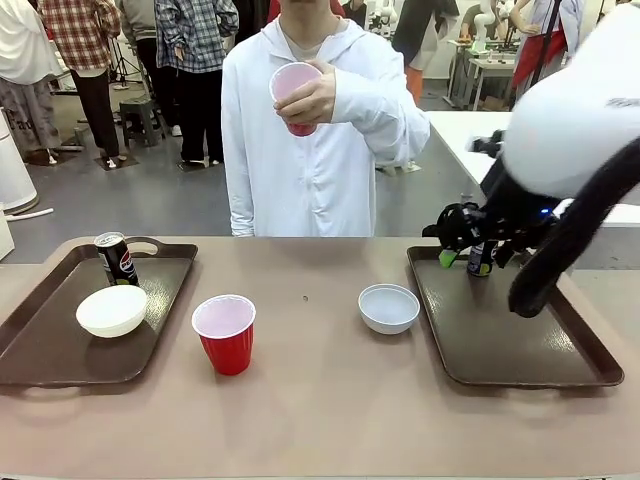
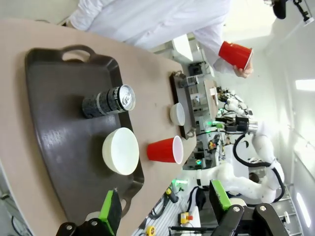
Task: Prepare tableware on both trays.
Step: Pick up a Picnic Bowl from the table and place it on a Handle tray.
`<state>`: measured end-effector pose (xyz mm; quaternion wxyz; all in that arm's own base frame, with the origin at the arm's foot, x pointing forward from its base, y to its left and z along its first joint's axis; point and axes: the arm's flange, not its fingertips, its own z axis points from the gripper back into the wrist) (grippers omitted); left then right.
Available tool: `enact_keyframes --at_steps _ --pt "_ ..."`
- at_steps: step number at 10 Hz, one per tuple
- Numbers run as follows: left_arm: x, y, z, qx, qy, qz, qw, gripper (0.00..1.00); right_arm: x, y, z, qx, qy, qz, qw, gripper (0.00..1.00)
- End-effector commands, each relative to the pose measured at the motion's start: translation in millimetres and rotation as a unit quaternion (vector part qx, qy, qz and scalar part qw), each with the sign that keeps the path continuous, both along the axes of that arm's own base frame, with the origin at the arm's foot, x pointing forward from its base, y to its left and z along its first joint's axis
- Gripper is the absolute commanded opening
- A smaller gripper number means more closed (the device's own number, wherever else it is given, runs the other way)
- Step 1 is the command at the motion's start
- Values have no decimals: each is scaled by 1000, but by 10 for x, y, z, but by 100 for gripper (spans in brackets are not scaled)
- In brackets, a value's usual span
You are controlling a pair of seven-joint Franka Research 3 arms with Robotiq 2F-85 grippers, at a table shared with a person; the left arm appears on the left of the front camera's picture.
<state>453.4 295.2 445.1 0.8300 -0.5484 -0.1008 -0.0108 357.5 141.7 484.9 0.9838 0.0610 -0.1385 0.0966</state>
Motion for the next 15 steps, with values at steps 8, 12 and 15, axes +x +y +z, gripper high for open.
enact_keyframes --at_steps 8,12,15 --pt "-22 -6 2 3 0 4 1000 95 -1159 -1013 374 -5 155 125 980 100" --pt "-22 -6 2 3 0 4 1000 95 -869 -868 217 -7 151 123 981 100" --pt "-22 -6 2 3 0 4 1000 95 -580 -559 230 -26 117 109 987 100"
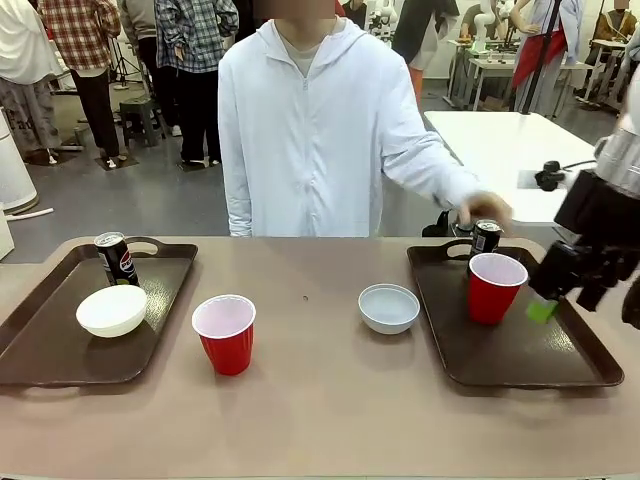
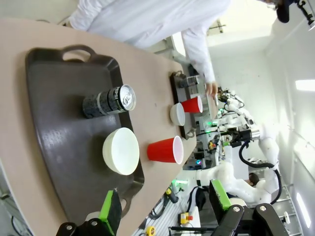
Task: Prepare tableware on both trays.
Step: Pick up a Picnic Bowl from the table and place it on a Handle tray.
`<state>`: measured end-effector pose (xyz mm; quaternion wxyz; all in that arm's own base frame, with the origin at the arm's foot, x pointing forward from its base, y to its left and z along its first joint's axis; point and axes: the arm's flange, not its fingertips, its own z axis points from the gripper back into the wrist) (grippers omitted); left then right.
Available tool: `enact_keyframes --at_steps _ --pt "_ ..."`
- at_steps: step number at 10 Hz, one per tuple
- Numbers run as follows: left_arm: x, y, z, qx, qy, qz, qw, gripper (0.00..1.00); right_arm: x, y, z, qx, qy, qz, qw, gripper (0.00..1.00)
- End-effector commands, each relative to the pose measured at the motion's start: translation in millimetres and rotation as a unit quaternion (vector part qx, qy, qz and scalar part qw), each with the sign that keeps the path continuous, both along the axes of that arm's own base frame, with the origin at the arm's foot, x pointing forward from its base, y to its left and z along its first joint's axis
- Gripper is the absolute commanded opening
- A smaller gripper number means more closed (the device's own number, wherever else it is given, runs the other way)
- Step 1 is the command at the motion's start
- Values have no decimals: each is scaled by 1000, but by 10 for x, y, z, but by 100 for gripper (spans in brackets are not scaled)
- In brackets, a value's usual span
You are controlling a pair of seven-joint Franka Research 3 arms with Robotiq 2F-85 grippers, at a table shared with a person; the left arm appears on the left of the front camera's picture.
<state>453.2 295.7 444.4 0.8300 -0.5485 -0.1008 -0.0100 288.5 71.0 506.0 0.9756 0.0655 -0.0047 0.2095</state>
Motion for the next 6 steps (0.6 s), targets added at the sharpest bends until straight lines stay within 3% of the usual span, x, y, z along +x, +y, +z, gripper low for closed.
enact_keyframes --at_steps 1,6 --pt "-20 -11 10 3 -1 3 1000 95 267 324 21 -16 -16 -25 999 100" --pt "-20 -11 10 3 -1 3 1000 95 885 1048 -190 -26 -53 -65 996 100"
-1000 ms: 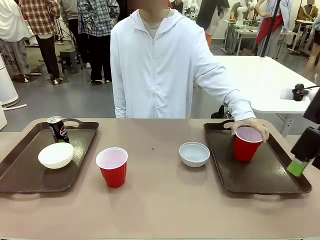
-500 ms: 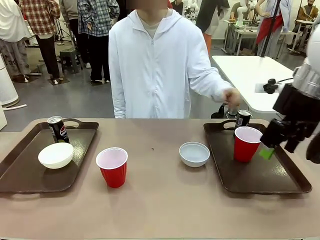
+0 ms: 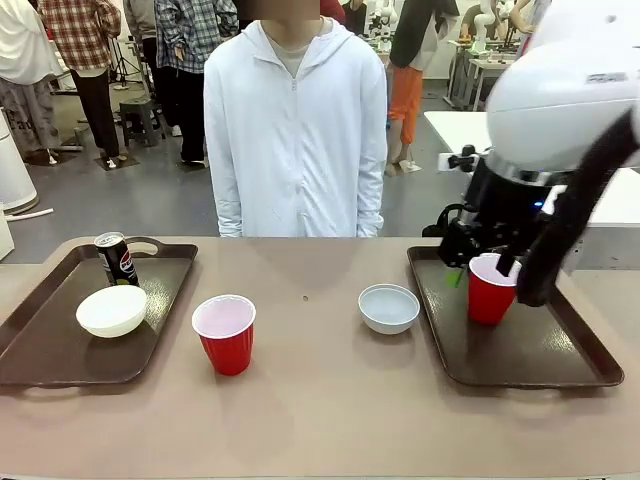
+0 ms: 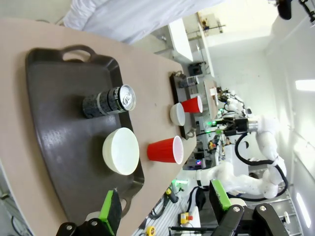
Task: Prepare tableware on both trays.
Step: Pick up a Picnic Bowl from the table and place it on a Handle tray.
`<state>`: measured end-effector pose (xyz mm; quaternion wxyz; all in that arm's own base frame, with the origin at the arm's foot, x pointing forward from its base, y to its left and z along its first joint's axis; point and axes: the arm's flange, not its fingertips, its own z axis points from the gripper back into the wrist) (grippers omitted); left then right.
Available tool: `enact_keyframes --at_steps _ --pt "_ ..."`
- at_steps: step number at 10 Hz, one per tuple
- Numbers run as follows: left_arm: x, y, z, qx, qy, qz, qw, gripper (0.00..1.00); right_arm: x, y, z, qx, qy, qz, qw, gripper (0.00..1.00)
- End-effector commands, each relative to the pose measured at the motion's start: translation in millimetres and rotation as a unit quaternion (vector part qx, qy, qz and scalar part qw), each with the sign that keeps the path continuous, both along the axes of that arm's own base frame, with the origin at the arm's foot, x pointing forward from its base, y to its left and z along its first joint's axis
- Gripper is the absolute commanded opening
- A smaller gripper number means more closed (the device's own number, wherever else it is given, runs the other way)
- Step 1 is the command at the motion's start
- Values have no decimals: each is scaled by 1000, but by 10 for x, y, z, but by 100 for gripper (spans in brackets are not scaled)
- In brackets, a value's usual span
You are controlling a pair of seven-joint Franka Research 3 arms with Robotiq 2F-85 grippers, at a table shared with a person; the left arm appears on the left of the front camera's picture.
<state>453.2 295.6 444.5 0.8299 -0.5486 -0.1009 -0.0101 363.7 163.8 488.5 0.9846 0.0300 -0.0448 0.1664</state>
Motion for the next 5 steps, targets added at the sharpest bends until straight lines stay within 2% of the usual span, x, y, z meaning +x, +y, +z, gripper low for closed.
enact_keyframes --at_steps 1,2,5 --pt "-20 -10 9 3 0 4 1000 95 219 246 -67 3 -25 -27 999 100" --pt "-20 -10 9 3 0 4 1000 95 324 335 -133 4 -45 -43 998 100" --pt "-20 -10 9 3 0 4 1000 95 575 467 -395 2 -63 -73 995 100"
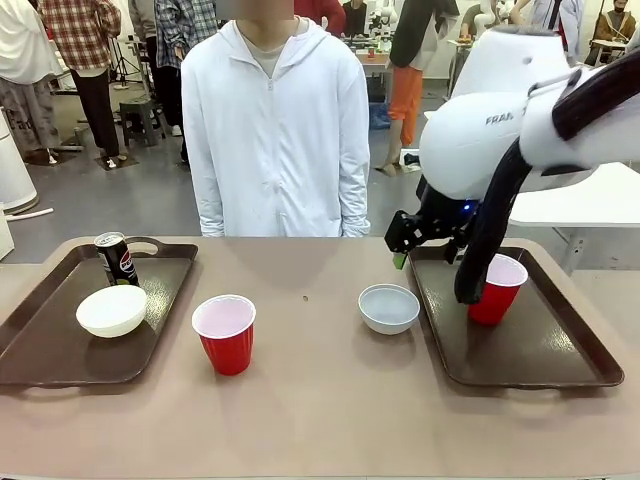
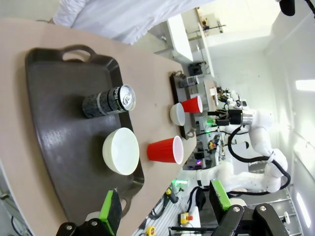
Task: Prepare tableware on both trays.
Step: Pick up a Picnic Bowl from the table and place it on a Handle tray.
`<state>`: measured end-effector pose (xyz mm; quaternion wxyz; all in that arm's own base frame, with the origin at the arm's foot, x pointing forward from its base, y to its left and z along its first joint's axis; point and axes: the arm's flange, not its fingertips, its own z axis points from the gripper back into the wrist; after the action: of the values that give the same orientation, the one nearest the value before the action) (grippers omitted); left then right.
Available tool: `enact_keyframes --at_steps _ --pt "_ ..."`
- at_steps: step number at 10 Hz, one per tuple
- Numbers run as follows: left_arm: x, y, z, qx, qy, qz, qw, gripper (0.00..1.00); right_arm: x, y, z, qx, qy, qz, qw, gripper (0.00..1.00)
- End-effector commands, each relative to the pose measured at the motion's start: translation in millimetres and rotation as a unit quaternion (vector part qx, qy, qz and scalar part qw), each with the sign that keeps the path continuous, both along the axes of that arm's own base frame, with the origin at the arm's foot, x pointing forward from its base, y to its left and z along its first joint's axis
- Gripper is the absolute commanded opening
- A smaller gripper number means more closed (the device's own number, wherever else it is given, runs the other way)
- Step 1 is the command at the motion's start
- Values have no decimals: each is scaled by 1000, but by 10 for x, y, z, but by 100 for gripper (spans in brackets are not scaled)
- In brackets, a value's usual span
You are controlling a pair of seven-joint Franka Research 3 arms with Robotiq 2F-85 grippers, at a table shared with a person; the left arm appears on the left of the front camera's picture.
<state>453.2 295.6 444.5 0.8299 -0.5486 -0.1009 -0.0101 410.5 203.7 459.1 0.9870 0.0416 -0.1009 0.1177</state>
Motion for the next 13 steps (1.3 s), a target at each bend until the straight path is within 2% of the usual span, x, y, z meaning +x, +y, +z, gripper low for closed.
enact_keyframes --at_steps 1,2,3,7,9,13 --pt "-20 -10 9 3 0 4 1000 95 172 99 -190 -12 -9 -42 999 100" --pt "-20 -10 9 3 0 4 1000 95 170 88 -194 11 17 -46 999 100" --pt "-20 -10 9 3 0 4 1000 95 69 20 -113 0 -1 -13 1000 100" --pt "-20 -10 9 3 0 4 1000 95 87 38 -152 3 1 -22 1000 100" --pt "-20 -10 9 3 0 4 1000 95 263 29 -424 -5 5 -54 999 100" --pt "-20 -10 9 3 0 4 1000 95 500 9 -824 -9 29 -82 996 100"
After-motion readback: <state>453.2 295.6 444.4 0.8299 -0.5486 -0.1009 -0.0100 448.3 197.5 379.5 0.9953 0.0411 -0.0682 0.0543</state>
